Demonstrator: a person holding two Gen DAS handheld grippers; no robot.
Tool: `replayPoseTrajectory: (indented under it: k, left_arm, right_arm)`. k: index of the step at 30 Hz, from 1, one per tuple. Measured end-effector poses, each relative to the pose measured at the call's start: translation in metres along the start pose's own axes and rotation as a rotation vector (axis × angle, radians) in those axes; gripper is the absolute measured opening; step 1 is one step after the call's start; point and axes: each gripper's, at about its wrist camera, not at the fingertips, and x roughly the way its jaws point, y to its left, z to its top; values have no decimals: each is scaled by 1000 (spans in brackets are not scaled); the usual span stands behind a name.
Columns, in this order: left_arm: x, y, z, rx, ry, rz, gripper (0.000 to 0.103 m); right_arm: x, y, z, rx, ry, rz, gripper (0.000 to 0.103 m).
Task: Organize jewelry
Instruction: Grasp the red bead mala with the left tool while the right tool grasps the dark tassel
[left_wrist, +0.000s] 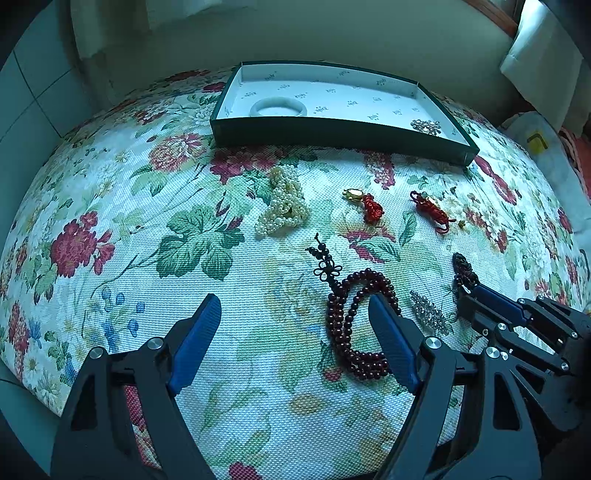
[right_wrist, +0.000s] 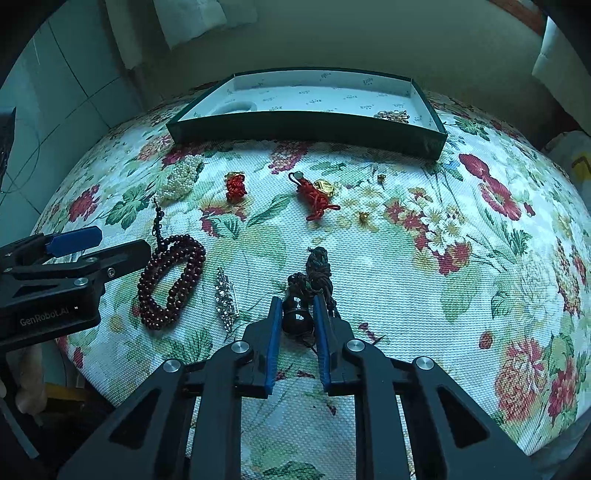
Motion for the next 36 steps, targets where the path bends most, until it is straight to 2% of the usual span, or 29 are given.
replayPoseTrajectory:
  k: [12,23,28,33,36]
  left_arm:
    - [6,-18,1,36,2,-12,82]
    - [26,-30,-3,79,35,-18,81]
    - [23,-31,-5,117,11,-5,59]
    - [20,-26,-6,122,-6,-18,30]
    - [18,-20,-6,109,-7,-49,22]
  right_arm:
    - [-6,-30,6,77,-24,-46,17]
    - [-3,-32,5,91,-17,-36,17]
    - [-3,-34,6,98,-18,-36,17]
    - [-3,-35,6,98,-18,-36,17]
    - [-3,-35,6,99,-18,-34,17]
